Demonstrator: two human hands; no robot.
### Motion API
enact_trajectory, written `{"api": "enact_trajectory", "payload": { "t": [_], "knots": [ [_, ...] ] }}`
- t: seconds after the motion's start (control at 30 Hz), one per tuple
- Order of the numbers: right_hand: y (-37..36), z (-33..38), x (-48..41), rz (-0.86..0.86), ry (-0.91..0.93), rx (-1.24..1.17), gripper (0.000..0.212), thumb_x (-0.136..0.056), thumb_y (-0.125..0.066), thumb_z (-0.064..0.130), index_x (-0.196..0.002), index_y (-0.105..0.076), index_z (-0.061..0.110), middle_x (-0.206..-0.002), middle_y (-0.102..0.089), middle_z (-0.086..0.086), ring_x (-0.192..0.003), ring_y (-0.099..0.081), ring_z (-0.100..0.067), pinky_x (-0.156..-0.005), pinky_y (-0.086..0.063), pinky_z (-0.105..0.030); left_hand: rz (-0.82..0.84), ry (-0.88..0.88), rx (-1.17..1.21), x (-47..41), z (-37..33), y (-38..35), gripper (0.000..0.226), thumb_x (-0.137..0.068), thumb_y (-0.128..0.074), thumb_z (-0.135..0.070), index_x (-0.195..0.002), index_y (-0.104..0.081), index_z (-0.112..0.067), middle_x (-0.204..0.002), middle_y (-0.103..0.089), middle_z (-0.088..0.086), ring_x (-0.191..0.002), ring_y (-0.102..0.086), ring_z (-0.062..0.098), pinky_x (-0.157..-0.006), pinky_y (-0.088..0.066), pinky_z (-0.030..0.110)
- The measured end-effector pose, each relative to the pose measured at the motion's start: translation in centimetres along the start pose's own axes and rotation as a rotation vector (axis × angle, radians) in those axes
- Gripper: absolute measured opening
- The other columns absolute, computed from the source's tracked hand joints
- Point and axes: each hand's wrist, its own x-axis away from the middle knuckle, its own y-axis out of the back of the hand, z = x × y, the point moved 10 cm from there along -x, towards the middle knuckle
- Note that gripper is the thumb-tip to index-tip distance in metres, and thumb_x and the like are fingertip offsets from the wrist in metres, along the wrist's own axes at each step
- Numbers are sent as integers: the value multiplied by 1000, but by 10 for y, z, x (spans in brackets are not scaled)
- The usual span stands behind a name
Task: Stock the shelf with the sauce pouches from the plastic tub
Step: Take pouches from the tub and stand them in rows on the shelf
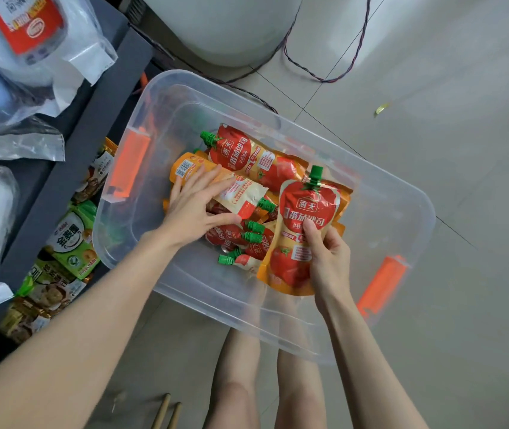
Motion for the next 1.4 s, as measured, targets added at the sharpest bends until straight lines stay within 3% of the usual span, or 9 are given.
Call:
{"api": "enact_trajectory", "payload": {
  "t": [0.23,0.43,0.57,0.73,0.93,1.03,1.1,1.23,1.4],
  "knots": [
    [-10,-11,-8,16,-5,17,15,-90,-61,26,-91,-64,12,-86,-71,1,-77,-68,-10,-70,-57,-25,-160,-122,-139,-13,-4,12,69,-67,-53,-69,-125,-57,-32,-121,-56,-2,-118,-42,22,-105,-20,38],
    [-5,-12,-2,-6,-2,-5,18,-89,-61,26,-76,-60,13,-76,-67,2,-66,-64,-5,-61,-53,-20,-230,-198,-72,-15,-18,22,46,-75,-62,-54,-107,-69,-22,-91,-57,4,-94,-45,22,-86,-28,33],
    [-1,3,18,24,-26,-137,28,-88,-61,28,-88,-65,0,-87,-70,-9,-80,-65,-20,-76,-55,-35,-272,-229,30,1,-43,35,42,-78,-59,-51,-95,-70,-15,-85,-59,6,-84,-41,16,-71,-28,30],
    [4,40,62,146,15,-105,32,-75,-74,27,-95,-70,3,-92,-73,-14,-84,-68,-26,-80,-55,-41,-441,-66,413,58,-61,82,36,-88,-44,-56,-76,-55,-23,-71,-59,-11,-68,-52,4,-61,-41,27],
    [-9,94,135,332,140,-59,22,-74,-70,27,-92,-70,13,-89,-75,-6,-84,-71,-22,-74,-58,-31,-549,198,977,159,-88,97,32,-96,-33,-46,-84,-56,-26,-84,-65,-12,-75,-62,-5,-68,-47,12],
    [-14,116,188,457,181,9,13,-85,-64,22,-96,-69,17,-91,-75,-3,-87,-71,-20,-75,-58,-29,-551,284,1192,224,-101,93,32,-94,-32,-54,-106,-52,-32,-102,-60,-17,-91,-56,-5,-88,-46,22],
    [-17,124,228,546,204,74,12,-87,-63,22,-97,-68,19,-92,-75,-2,-88,-71,-21,-78,-58,-32,-479,272,1256,268,-118,93,56,-86,-38,-61,-123,-54,-21,-114,-64,-9,-101,-62,6,-93,-47,29],
    [-22,134,309,704,226,154,16,-87,-62,25,-101,-65,17,-97,-74,-6,-91,-71,-26,-85,-57,-40,-477,186,1350,366,-149,104,39,-82,-59,-38,-110,-62,-11,-106,-72,6,-98,-68,22,-86,-54,36],
    [-43,147,409,897,290,262,18,-88,-61,29,-103,-65,17,-99,-74,-8,-92,-70,-28,-88,-55,-46,-796,166,1428,483,-148,132,13,-86,-60,-15,-96,-64,-9,-84,-75,-1,-77,-71,13,-64,-57,23]
  ]
}}
